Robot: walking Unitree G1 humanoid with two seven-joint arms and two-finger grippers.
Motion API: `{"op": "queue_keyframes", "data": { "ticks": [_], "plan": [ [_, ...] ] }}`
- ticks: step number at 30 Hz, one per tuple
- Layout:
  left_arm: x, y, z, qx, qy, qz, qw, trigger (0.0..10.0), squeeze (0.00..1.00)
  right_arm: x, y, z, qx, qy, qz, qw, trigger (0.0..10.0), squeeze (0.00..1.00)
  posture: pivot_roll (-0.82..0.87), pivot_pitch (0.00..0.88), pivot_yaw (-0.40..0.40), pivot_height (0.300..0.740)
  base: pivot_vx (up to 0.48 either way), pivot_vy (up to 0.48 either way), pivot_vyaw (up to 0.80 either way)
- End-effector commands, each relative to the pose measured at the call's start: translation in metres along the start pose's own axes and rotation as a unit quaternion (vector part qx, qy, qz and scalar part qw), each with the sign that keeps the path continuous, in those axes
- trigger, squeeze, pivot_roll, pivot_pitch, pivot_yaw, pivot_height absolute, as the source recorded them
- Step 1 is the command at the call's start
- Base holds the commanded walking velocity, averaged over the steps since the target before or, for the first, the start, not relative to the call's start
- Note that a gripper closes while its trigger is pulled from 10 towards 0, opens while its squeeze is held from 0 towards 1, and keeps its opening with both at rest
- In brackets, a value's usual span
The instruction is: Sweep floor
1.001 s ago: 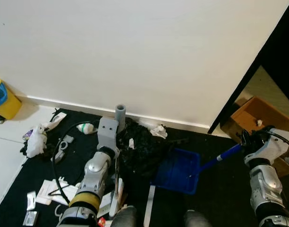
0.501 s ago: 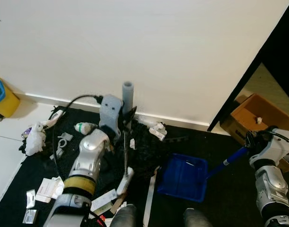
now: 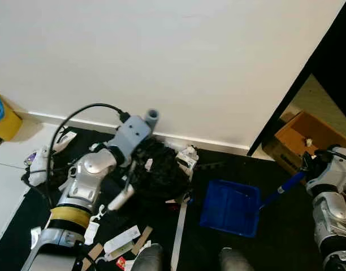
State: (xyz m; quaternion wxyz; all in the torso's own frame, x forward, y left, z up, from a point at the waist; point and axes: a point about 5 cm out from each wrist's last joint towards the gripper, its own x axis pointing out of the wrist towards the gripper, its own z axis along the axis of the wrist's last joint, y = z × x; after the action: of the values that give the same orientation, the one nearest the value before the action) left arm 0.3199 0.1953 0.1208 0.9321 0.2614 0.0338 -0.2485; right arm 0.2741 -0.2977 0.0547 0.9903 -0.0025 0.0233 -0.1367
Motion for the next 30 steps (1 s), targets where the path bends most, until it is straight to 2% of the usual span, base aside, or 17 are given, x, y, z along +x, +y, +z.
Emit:
{"op": "queue_keyframes", "data": {
  "ticks": [1, 6, 11, 17, 19, 23, 30],
  "plan": [
    [0.0, 0.013, 0.003, 0.034, -0.008, 0.05, 0.998, 10.0, 0.0, 0.001, -0.004, 0.004, -0.008, -0.013, -0.012, 1.0, 10.0, 0.0, 0.0, 0.108, -0.015, 0.74, 0.0, 0.0, 0.0],
    [0.005, 0.008, 0.0, 0.036, -0.006, 0.067, 0.997, 10.0, 0.0, 0.004, -0.003, 0.006, -0.01, -0.013, -0.018, 1.0, 10.0, 0.0, -0.01, 0.107, -0.008, 0.74, 0.0, 0.0, 0.0],
    [0.013, 0.008, -0.002, 0.032, -0.01, 0.11, 0.993, 10.0, 0.0, 0.011, 0.001, 0.011, -0.007, -0.018, -0.021, 1.0, 10.0, 0.0, -0.02, 0.113, -0.005, 0.74, 0.0, 0.0, 0.0],
    [0.018, 0.011, -0.006, 0.071, 0.006, 0.114, 0.991, 10.0, 0.0, 0.014, 0.003, 0.016, -0.007, -0.024, -0.024, 0.999, 10.0, 0.0, -0.02, 0.119, -0.007, 0.74, 0.0, 0.0, 0.0],
    [0.017, 0.021, -0.005, 0.087, 0.009, 0.148, 0.985, 10.0, 0.0, 0.016, 0.002, 0.018, -0.007, -0.027, -0.03, 0.999, 10.0, 0.0, -0.01, 0.121, -0.012, 0.74, 0.0, 0.0, 0.0],
    [0.02, 0.023, -0.006, 0.094, 0.013, 0.158, 0.983, 10.0, 0.0, 0.017, 0.003, 0.018, -0.004, -0.025, -0.03, 0.999, 10.0, 0.0, -0.01, 0.125, -0.014, 0.74, 0.0, 0.0, 0.0],
    [0.035, 0.005, -0.013, 0.079, 0.034, 0.138, 0.987, 10.0, 0.0, 0.021, 0.03, 0.014, 0.004, -0.018, 0.004, 1.0, 10.0, 0.0, -0.03, 0.137, -0.014, 0.74, 0.0, 0.0, 0.0]
  ]
}}
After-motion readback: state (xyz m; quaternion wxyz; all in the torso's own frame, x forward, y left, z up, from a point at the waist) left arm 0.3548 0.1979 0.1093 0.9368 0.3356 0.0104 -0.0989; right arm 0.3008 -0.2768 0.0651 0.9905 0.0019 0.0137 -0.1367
